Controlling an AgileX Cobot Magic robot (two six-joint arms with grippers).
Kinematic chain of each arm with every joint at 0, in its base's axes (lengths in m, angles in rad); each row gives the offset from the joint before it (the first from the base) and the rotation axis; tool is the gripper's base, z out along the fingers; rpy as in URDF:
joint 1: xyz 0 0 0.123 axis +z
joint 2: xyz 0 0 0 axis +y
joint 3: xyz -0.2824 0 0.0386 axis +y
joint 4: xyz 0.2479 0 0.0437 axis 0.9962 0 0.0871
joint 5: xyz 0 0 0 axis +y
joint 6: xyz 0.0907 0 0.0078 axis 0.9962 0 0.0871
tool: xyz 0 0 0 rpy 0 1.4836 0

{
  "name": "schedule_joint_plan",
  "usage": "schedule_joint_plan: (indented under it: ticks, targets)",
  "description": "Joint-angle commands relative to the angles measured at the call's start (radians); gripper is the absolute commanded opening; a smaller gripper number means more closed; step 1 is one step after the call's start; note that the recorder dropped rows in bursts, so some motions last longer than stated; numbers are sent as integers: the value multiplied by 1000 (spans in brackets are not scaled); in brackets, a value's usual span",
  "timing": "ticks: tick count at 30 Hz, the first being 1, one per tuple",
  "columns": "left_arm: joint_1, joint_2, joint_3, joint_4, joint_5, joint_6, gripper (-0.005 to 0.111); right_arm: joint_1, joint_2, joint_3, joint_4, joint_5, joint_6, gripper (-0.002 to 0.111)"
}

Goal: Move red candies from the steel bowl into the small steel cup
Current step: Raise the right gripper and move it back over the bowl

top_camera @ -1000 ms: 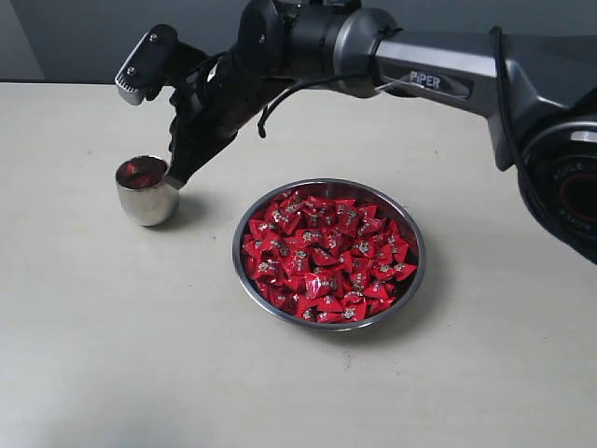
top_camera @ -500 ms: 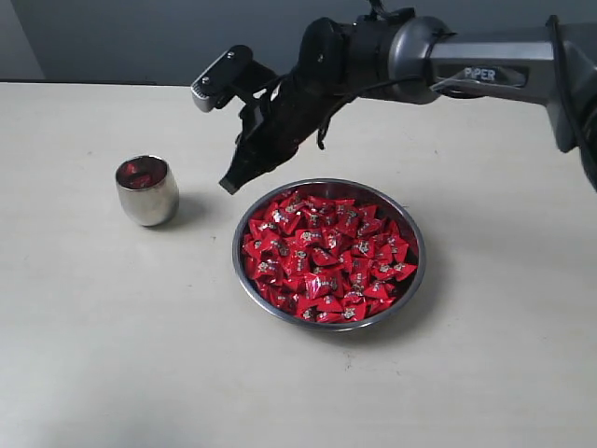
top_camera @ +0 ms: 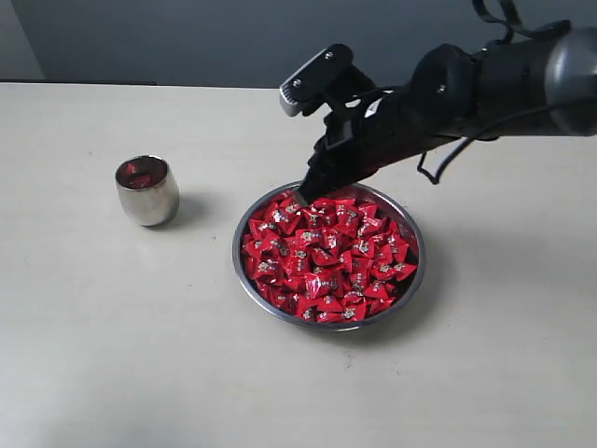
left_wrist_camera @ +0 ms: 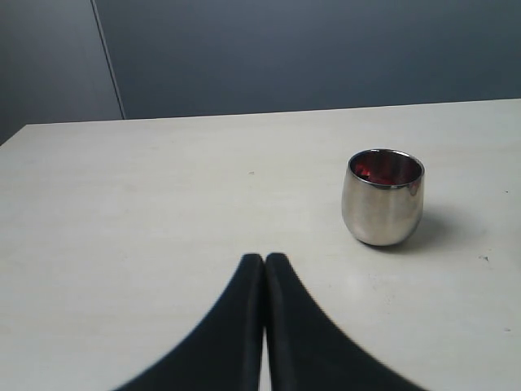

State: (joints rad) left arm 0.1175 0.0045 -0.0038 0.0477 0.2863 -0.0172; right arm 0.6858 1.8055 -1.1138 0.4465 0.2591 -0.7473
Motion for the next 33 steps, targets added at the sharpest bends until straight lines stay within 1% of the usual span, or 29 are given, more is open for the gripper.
schedule_joint_plan:
  ticks: [1, 7, 12, 14, 20, 33]
  targets:
    - [1, -4, 4, -2, -2, -2, 0, -18, -94, 111, 40, -63, -3, -1]
    - [1, -4, 4, -2, -2, -2, 0, -18, -160, 215, 81, -40, 4, -1]
    - [1, -4, 4, -2, -2, -2, 0, -75, -206, 339, 137, -192, 52, -1]
    - [1, -4, 4, -2, -2, -2, 0, -107, -214, 363, 157, -208, 52, -1]
    - [1, -4, 4, -2, -2, -2, 0, -127, -214, 373, 189, -164, 52, -1]
    - [1, -4, 4, -2, -2, -2, 0, -127, -133, 371, 195, -193, 52, -1]
